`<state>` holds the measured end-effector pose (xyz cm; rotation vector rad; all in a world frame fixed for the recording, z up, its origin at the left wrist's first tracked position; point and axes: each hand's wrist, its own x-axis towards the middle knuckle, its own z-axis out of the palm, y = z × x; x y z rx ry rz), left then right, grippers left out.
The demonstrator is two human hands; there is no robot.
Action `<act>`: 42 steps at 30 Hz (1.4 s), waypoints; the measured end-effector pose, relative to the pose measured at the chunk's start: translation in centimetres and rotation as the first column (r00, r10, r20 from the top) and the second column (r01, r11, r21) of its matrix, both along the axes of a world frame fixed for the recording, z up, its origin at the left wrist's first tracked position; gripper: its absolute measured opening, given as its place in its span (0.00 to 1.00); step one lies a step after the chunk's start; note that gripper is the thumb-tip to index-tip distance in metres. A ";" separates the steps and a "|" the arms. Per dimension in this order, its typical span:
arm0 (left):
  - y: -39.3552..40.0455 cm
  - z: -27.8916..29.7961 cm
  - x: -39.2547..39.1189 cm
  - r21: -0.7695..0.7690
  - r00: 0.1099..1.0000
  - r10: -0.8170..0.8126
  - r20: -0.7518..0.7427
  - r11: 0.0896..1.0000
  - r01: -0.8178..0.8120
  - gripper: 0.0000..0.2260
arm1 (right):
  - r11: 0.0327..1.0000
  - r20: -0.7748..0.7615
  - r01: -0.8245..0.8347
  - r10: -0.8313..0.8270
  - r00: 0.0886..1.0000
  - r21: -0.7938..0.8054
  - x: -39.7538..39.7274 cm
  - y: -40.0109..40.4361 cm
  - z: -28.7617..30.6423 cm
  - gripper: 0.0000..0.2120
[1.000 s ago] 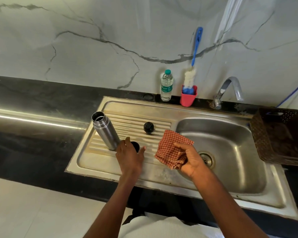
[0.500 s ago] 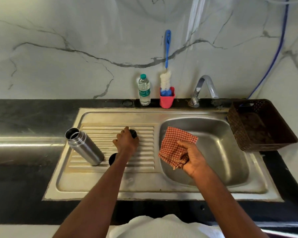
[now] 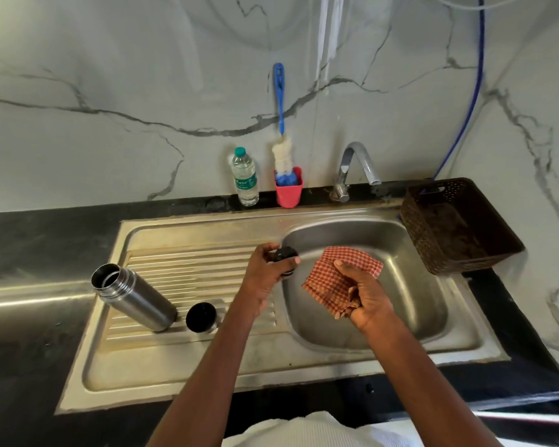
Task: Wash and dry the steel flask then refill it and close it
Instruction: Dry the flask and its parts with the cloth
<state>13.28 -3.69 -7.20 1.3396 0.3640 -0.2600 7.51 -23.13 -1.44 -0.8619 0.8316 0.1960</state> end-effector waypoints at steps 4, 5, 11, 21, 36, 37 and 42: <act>-1.8 1.1 -1.3 -0.206 1.000 -0.012 -0.023 0.979 0.007 0.19 | 1.000 0.020 -0.004 0.003 1.000 0.007 -0.7 -1.6 -0.1 0.30; -2.1 1.3 -1.6 -0.318 0.999 -0.003 -0.052 0.948 -0.013 0.16 | 1.000 0.027 0.001 -0.001 1.000 -0.006 -0.8 -2.0 -0.3 0.27; -4.1 0.9 -2.2 -0.669 0.992 -0.035 -0.121 0.741 -0.055 0.32 | 0.982 0.056 0.008 0.003 0.998 -0.186 -0.6 -3.5 -0.4 0.21; -6.6 2.3 -0.6 -0.294 0.990 -0.108 -0.087 0.952 0.078 0.26 | 0.933 0.201 -0.011 0.089 0.976 -0.359 -0.2 -4.6 1.8 0.11; -7.9 4.3 0.0 0.062 0.978 -0.138 0.157 0.990 0.130 0.12 | 0.165 0.149 0.049 0.679 0.719 -0.985 1.8 -3.7 1.2 0.30; -7.7 4.4 -0.1 0.087 0.970 -0.161 0.181 0.985 0.147 0.12 | 0.165 0.149 0.047 0.693 0.706 -0.985 1.9 -3.7 1.5 0.29; -7.1 5.0 0.2 0.201 0.951 -0.198 0.236 0.968 0.152 0.11 | 0.187 0.131 -0.005 0.707 0.695 -0.982 2.3 -3.3 1.1 0.29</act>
